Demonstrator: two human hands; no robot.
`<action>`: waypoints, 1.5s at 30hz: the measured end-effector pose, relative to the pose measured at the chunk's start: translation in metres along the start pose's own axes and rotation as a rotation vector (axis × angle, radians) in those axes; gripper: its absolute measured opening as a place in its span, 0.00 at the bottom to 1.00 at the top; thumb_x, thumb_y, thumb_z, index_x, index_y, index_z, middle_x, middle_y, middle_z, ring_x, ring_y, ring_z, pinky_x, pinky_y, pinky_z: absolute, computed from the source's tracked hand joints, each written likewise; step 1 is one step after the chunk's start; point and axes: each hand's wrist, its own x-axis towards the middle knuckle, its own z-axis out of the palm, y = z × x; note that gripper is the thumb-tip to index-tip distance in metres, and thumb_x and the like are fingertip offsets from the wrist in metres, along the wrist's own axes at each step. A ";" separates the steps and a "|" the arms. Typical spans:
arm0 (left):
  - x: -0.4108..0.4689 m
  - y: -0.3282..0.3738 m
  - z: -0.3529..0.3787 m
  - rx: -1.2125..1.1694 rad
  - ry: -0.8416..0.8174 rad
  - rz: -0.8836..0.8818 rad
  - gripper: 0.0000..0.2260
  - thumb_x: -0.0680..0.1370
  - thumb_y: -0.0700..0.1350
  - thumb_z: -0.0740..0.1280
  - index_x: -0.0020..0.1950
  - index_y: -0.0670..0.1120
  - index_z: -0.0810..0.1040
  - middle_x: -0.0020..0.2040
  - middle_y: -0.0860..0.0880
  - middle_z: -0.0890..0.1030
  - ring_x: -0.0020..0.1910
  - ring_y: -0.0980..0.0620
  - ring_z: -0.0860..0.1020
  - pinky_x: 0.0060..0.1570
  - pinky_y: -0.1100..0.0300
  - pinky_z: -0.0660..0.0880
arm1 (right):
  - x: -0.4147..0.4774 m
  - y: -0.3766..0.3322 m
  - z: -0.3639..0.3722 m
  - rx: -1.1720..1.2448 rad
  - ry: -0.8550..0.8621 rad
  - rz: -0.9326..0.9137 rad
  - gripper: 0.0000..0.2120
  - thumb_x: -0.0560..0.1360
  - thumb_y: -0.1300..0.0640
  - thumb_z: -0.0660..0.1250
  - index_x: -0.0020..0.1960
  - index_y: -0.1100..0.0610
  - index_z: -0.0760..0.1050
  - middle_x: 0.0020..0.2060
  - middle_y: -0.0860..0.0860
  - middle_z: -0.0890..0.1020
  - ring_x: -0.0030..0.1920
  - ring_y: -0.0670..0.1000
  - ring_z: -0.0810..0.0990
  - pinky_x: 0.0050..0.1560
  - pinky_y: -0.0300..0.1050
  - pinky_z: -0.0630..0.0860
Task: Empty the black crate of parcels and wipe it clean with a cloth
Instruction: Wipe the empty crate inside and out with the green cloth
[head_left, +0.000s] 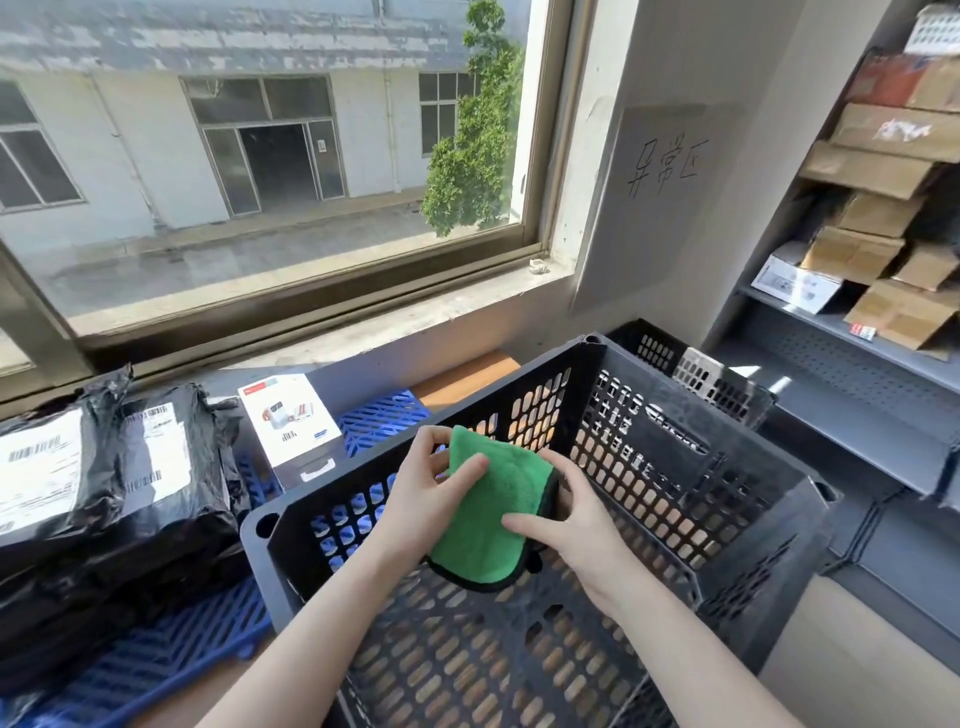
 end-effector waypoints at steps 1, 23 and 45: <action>0.000 -0.001 0.000 0.006 -0.003 0.005 0.13 0.75 0.46 0.73 0.55 0.52 0.72 0.52 0.50 0.84 0.47 0.50 0.84 0.47 0.50 0.81 | 0.001 -0.001 -0.001 0.029 0.044 -0.002 0.36 0.62 0.59 0.80 0.66 0.45 0.70 0.58 0.48 0.80 0.61 0.48 0.78 0.61 0.49 0.75; 0.005 0.005 -0.004 -0.118 -0.036 -0.113 0.07 0.80 0.40 0.65 0.57 0.47 0.78 0.49 0.43 0.85 0.47 0.43 0.84 0.48 0.48 0.81 | -0.008 -0.023 -0.016 0.566 -0.002 0.069 0.17 0.72 0.76 0.62 0.57 0.64 0.77 0.53 0.64 0.81 0.52 0.62 0.81 0.55 0.55 0.79; 0.003 0.004 -0.006 -0.064 -0.134 -0.087 0.25 0.63 0.44 0.79 0.59 0.49 0.78 0.51 0.44 0.84 0.49 0.42 0.84 0.49 0.48 0.81 | -0.010 -0.030 -0.028 0.451 -0.184 0.084 0.24 0.75 0.41 0.63 0.63 0.56 0.77 0.60 0.58 0.80 0.61 0.60 0.78 0.66 0.61 0.70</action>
